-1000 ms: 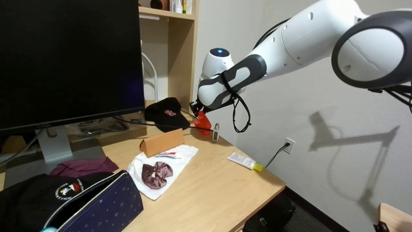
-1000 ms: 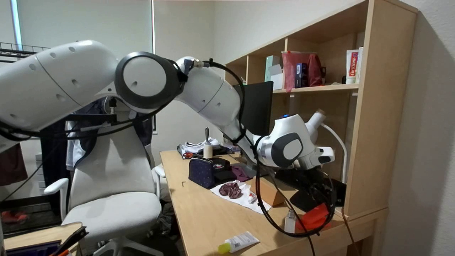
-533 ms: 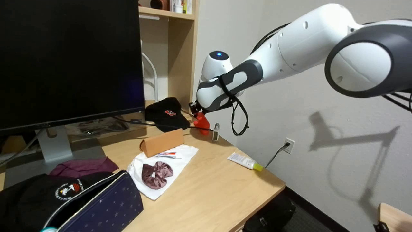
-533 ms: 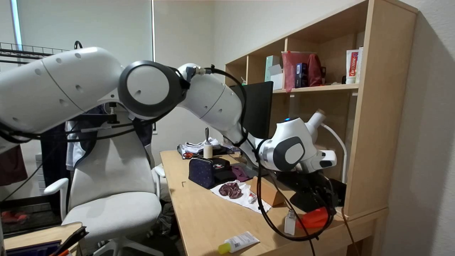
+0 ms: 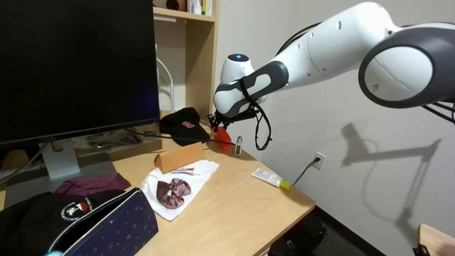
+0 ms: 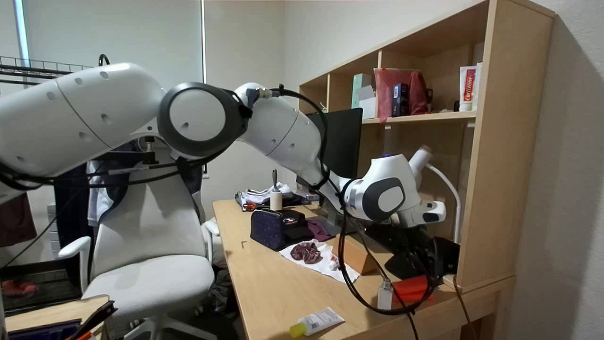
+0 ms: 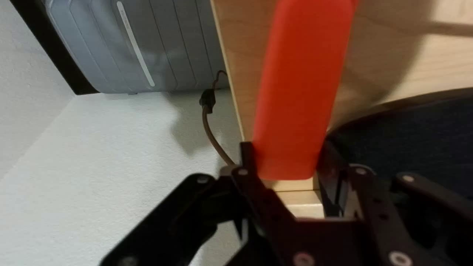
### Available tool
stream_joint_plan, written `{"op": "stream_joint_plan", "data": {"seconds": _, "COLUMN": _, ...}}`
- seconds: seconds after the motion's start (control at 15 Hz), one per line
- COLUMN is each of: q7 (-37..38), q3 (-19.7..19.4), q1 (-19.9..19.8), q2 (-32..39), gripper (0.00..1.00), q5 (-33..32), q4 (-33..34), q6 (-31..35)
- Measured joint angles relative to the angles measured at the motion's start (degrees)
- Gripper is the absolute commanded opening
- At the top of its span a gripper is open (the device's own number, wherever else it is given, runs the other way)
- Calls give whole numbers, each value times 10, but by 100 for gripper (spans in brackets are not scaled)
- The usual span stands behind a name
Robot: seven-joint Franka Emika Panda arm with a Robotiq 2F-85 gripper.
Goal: Take the orange object from near the tube and put it on the orange object then move the tube to the left on the white cloth
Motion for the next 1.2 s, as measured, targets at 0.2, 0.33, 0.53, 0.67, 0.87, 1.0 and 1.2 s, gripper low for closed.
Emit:
{"op": "stream_joint_plan", "data": {"seconds": 0.2, "q7": 0, "q3": 8, "q1": 0, "q2": 0, "gripper": 20, "q5": 1, "q4": 12, "q6": -34}}
{"op": "stream_joint_plan", "data": {"seconds": 0.33, "q7": 0, "q3": 12, "q1": 0, "q2": 0, "gripper": 20, "q5": 1, "q4": 18, "q6": -53}}
{"op": "stream_joint_plan", "data": {"seconds": 0.53, "q7": 0, "q3": 13, "q1": 0, "q2": 0, "gripper": 20, "q5": 1, "q4": 22, "q6": -70}}
{"op": "stream_joint_plan", "data": {"seconds": 0.67, "q7": 0, "q3": 13, "q1": -1, "q2": 0, "gripper": 20, "q5": 1, "q4": 22, "q6": -78}}
{"op": "stream_joint_plan", "data": {"seconds": 0.87, "q7": 0, "q3": 13, "q1": -3, "q2": 0, "gripper": 71, "q5": 3, "q4": 22, "q6": -84}}
{"op": "stream_joint_plan", "data": {"seconds": 1.0, "q7": 0, "q3": 13, "q1": -4, "q2": 0, "gripper": 83, "q5": 5, "q4": 22, "q6": -86}}
{"op": "stream_joint_plan", "data": {"seconds": 1.2, "q7": 0, "q3": 13, "q1": -7, "q2": 0, "gripper": 100, "q5": 6, "q4": 22, "q6": -87}}
